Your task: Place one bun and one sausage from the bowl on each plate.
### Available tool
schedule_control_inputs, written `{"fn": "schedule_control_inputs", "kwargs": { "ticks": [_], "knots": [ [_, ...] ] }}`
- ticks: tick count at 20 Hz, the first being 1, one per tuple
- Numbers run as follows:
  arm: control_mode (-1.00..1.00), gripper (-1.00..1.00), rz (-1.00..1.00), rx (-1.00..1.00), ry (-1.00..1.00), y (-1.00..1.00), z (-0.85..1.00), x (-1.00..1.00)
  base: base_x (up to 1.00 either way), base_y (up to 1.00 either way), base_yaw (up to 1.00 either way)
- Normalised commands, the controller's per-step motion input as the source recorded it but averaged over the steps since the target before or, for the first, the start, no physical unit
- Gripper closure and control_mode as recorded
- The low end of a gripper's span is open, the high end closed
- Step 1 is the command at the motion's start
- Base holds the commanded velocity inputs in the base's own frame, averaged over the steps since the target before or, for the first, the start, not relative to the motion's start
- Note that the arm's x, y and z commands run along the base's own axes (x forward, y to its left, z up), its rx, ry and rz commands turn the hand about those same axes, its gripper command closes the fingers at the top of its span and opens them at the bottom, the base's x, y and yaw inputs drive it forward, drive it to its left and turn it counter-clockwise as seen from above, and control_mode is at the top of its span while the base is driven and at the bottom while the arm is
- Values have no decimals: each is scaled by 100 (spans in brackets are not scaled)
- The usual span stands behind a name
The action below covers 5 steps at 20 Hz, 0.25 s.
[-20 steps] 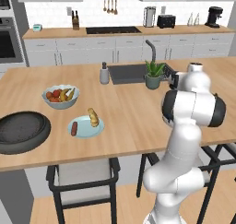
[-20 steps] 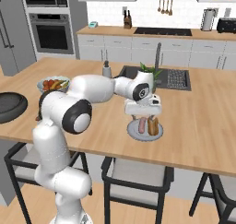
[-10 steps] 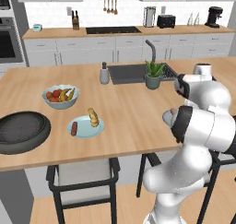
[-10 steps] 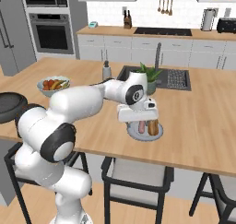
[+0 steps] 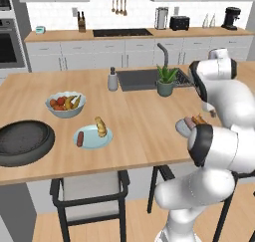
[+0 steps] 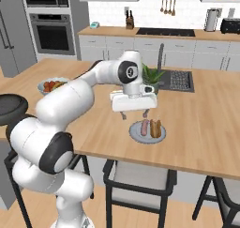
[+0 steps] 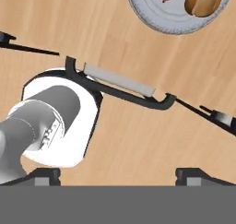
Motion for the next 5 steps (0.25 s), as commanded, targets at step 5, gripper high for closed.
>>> {"fn": "schedule_control_inputs", "kwargs": {
  "ticks": [5],
  "knots": [
    [-100, -100, -19, 17, -25, 26, 89, -12, 0, 0, 0]
  ]
}}
